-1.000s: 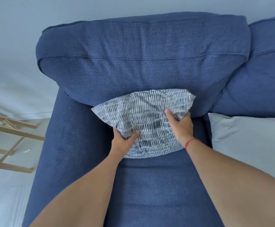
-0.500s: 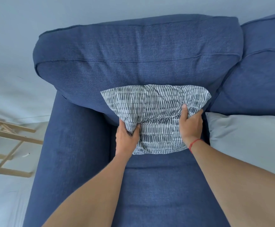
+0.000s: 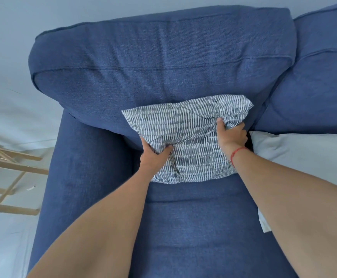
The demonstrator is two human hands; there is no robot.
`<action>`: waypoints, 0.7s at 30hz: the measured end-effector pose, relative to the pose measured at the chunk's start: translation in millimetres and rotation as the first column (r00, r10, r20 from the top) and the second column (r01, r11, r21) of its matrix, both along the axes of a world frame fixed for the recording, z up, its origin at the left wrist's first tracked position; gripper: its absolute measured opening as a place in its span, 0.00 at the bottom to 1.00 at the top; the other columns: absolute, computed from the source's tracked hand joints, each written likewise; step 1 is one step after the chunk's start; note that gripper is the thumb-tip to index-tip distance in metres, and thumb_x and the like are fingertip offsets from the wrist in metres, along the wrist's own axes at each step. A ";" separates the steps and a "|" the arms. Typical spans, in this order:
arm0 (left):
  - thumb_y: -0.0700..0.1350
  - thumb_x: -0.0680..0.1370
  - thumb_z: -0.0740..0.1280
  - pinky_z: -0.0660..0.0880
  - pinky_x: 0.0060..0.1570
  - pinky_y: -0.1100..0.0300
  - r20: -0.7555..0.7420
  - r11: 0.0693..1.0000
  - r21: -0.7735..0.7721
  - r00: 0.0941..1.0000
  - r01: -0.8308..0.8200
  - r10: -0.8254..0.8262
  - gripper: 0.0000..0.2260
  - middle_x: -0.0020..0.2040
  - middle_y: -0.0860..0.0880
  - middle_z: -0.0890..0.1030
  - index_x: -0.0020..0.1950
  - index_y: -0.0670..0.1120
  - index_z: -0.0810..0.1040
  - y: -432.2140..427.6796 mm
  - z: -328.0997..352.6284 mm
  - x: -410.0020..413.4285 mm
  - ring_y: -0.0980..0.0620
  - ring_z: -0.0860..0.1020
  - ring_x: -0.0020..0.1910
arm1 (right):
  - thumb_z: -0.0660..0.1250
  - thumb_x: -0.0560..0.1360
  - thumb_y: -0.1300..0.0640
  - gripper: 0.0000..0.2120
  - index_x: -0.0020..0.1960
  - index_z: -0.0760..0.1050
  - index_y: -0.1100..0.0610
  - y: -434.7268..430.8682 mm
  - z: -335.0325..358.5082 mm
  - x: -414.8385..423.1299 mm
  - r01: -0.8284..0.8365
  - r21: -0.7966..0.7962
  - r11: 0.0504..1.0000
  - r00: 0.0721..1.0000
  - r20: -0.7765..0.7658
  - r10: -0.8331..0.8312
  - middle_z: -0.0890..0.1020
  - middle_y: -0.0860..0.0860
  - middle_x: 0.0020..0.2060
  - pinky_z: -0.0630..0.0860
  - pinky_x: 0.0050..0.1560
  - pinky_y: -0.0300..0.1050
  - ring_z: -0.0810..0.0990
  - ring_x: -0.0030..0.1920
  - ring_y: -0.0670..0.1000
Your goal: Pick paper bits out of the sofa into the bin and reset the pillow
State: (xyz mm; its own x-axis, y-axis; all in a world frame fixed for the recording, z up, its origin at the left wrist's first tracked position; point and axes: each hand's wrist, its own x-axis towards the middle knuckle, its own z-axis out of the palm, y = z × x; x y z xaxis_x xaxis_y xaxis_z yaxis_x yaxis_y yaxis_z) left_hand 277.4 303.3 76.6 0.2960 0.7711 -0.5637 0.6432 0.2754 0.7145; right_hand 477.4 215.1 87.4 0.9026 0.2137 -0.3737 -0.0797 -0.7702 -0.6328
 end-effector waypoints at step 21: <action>0.57 0.80 0.55 0.74 0.61 0.47 -0.431 0.943 -0.008 0.850 0.333 -0.304 0.27 0.63 0.38 0.76 0.66 0.35 0.70 -41.4 70.1 -26.6 0.42 0.75 0.61 | 0.63 0.79 0.50 0.39 0.79 0.43 0.60 -33.2 69.0 -47.4 -0.197 0.093 0.976 0.959 -0.187 0.211 0.51 0.57 0.79 0.64 0.72 0.53 0.59 0.77 0.59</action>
